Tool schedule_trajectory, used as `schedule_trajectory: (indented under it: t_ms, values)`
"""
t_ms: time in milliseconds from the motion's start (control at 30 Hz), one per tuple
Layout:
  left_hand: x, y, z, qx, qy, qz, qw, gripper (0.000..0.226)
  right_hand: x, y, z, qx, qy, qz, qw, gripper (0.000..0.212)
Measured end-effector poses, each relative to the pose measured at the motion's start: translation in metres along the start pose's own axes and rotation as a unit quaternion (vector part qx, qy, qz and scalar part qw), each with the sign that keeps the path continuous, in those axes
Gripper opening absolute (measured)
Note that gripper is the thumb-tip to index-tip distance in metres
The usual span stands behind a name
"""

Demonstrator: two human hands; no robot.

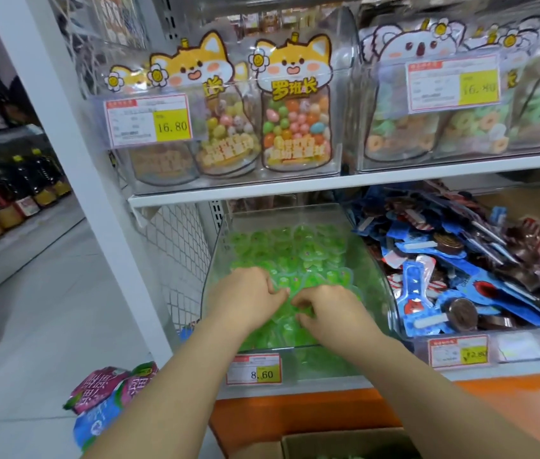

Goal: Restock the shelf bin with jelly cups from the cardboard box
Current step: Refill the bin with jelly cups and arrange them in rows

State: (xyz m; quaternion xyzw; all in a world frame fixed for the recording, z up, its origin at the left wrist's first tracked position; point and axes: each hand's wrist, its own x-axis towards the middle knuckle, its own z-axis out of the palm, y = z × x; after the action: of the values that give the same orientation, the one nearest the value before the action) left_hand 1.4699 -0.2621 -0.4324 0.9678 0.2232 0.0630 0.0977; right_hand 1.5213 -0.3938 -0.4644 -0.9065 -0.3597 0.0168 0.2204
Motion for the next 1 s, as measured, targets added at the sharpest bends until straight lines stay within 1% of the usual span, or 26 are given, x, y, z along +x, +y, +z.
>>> schedule_trajectory:
  t_ms: [100, 167, 200, 267, 333, 367, 433, 467, 500, 567, 633, 700, 767, 833, 900, 933, 1000]
  values:
    - [0.002, 0.002, 0.005, -0.039, 0.012, -0.004, 0.999, 0.019, 0.003, 0.0, 0.005, 0.005, -0.006, -0.007, 1.0, 0.029]
    - [0.006, 0.001, 0.007, -0.072, 0.014, 0.003, 0.997, 0.015, 0.003, -0.001, 0.005, 0.011, 0.004, -0.01, 1.0, 0.03]
    - [0.008, -0.001, 0.007, -0.094, 0.015, 0.004, 0.995, 0.015, 0.004, -0.002, 0.004, 0.033, 0.02, -0.005, 0.999, 0.03]
    - [0.013, -0.008, 0.002, -0.167, 0.015, 0.015, 0.986, 0.017, 0.007, -0.004, -0.001, 0.126, 0.076, 0.027, 0.989, 0.029]
    - [0.014, -0.012, -0.005, -0.278, -0.006, 0.034, 0.96, 0.017, 0.01, -0.003, -0.007, 0.248, 0.104, 0.075, 0.96, 0.028]
    - [0.014, -0.013, -0.008, -0.328, -0.018, 0.043, 0.943, 0.016, 0.012, -0.002, -0.009, 0.314, 0.094, 0.101, 0.939, 0.025]
    - [0.012, -0.012, -0.007, -0.389, -0.017, 0.048, 0.92, 0.013, 0.013, -0.001, -0.013, 0.424, 0.06, 0.13, 0.894, 0.019]
    - [0.011, -0.012, -0.004, -0.409, -0.015, 0.043, 0.911, 0.012, 0.013, -0.001, -0.013, 0.456, 0.055, 0.134, 0.878, 0.015]
    - [0.009, -0.01, -0.002, -0.429, -0.023, 0.033, 0.903, 0.011, 0.012, -0.001, -0.013, 0.468, 0.063, 0.137, 0.87, 0.012]
    - [0.007, -0.005, 0.002, -0.474, -0.059, 0.013, 0.878, 0.006, 0.012, 0.001, -0.01, 0.451, 0.102, 0.14, 0.876, 0.008]
    - [0.008, -0.001, 0.004, -0.514, -0.075, -0.007, 0.854, 0.016, 0.013, 0.002, -0.01, 0.416, 0.128, 0.129, 0.891, 0.007]
    - [0.014, 0.0, 0.005, -0.546, -0.054, -0.041, 0.835, 0.024, 0.011, 0.004, -0.015, 0.355, 0.148, 0.099, 0.918, 0.019]
    - [0.023, -0.003, 0.009, -0.575, -0.018, -0.092, 0.813, 0.031, 0.007, 0.01, -0.027, 0.237, 0.186, 0.065, 0.951, 0.027]
    - [0.035, -0.005, 0.015, -0.579, 0.008, -0.14, 0.803, 0.038, -0.001, 0.019, -0.039, 0.131, 0.207, 0.052, 0.968, 0.031]
    - [0.049, -0.002, 0.022, -0.576, 0.02, -0.167, 0.8, 0.042, -0.007, 0.03, -0.046, 0.055, 0.203, 0.058, 0.976, 0.03]
    - [0.057, 0.001, 0.026, -0.573, 0.026, -0.175, 0.8, 0.042, -0.01, 0.036, -0.047, 0.036, 0.197, 0.056, 0.978, 0.028]
    - [0.073, 0.007, 0.032, -0.569, 0.027, -0.195, 0.798, 0.042, -0.012, 0.042, -0.045, 0.032, 0.191, 0.042, 0.98, 0.025]
